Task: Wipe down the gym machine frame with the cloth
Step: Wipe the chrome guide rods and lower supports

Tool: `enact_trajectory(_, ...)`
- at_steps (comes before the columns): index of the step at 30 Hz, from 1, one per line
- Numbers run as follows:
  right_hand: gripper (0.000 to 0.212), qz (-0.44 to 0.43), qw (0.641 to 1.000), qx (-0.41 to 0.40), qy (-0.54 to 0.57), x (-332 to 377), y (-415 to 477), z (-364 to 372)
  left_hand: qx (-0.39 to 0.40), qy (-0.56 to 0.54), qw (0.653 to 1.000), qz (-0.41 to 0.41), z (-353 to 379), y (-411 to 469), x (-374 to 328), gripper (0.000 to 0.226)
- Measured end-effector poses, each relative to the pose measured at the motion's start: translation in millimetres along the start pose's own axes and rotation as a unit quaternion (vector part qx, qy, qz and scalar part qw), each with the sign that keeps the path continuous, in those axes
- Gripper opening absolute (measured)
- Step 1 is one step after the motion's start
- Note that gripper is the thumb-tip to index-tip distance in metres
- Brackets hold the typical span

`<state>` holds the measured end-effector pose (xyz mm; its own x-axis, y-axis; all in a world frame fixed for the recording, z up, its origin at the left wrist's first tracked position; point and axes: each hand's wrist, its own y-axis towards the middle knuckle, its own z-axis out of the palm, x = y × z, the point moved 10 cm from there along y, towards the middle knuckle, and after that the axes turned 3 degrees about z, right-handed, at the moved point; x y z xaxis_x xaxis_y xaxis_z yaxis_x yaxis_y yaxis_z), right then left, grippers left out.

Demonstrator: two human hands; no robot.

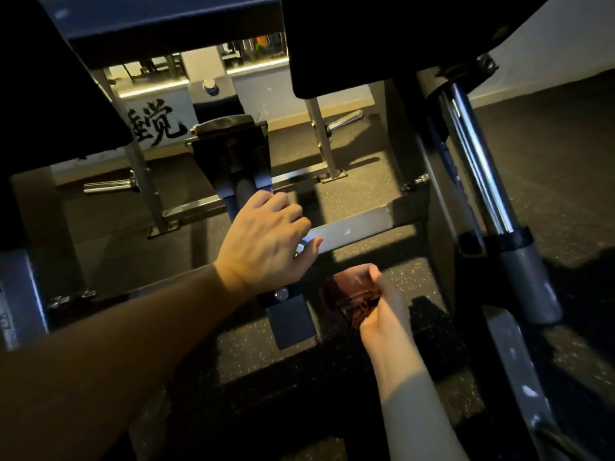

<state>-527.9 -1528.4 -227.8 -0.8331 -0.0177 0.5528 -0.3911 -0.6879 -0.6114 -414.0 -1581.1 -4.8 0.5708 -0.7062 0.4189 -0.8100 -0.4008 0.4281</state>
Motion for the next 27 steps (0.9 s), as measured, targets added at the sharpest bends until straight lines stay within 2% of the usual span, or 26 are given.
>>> enact_trajectory(1, 0.028, -0.003, 0.999, 0.031, -0.039, 6, 8, 12, -0.009, 0.004, 1.0, -0.003, 1, 0, 0, 0.046)
enact_trajectory(3, 0.041, -0.038, 0.993, 0.028, -0.112, 22, 27, 28, -0.015, 0.014, 1.0, 0.003, 3, 0, -1, 0.045)
enact_trajectory(6, 0.043, -0.118, 0.972, 0.025, -0.202, 51, 49, 56, -0.035, 0.024, 0.999, 0.016, 4, 0, -3, 0.045)
enact_trajectory(9, 0.036, -0.212, 0.928, 0.083, -0.295, 71, 64, 93, -0.04, 0.042, 0.998, 0.023, 6, 0, -4, 0.045)
enact_trajectory(12, 0.028, -0.286, 0.854, 0.105, -0.421, 72, 75, 122, -0.03, 0.052, 0.998, 0.028, 10, 0, -3, 0.045)
enact_trajectory(14, 0.025, -0.336, 0.781, 0.093, -0.518, 66, 83, 129, -0.029, 0.053, 0.998, 0.032, 11, 0, -3, 0.044)
enact_trajectory(16, 0.028, -0.385, 0.709, 0.059, -0.589, 66, 88, 126, -0.032, 0.055, 0.997, 0.034, 11, 0, -3, 0.043)
enact_trajectory(18, 0.036, -0.428, 0.667, 0.004, -0.609, 74, 87, 121, -0.042, 0.053, 0.997, 0.034, 11, -1, -4, 0.043)
enact_trajectory(20, 0.045, -0.446, 0.686, -0.041, -0.574, 80, 82, 115, -0.049, 0.051, 0.997, 0.032, 11, -2, -3, 0.043)
enact_trajectory(22, 0.039, -0.443, 0.704, -0.063, -0.551, 77, 79, 112, -0.05, 0.052, 0.997, 0.03, 10, -1, -3, 0.044)
enact_trajectory(25, 0.03, -0.439, 0.689, -0.076, -0.571, 62, 73, 116, -0.045, 0.052, 0.997, 0.028, 10, -1, -4, 0.045)
enact_trajectory(27, 0.035, -0.449, 0.681, -0.067, -0.575, 51, 65, 120, -0.045, 0.049, 0.997, 0.028, 10, -1, -5, 0.044)
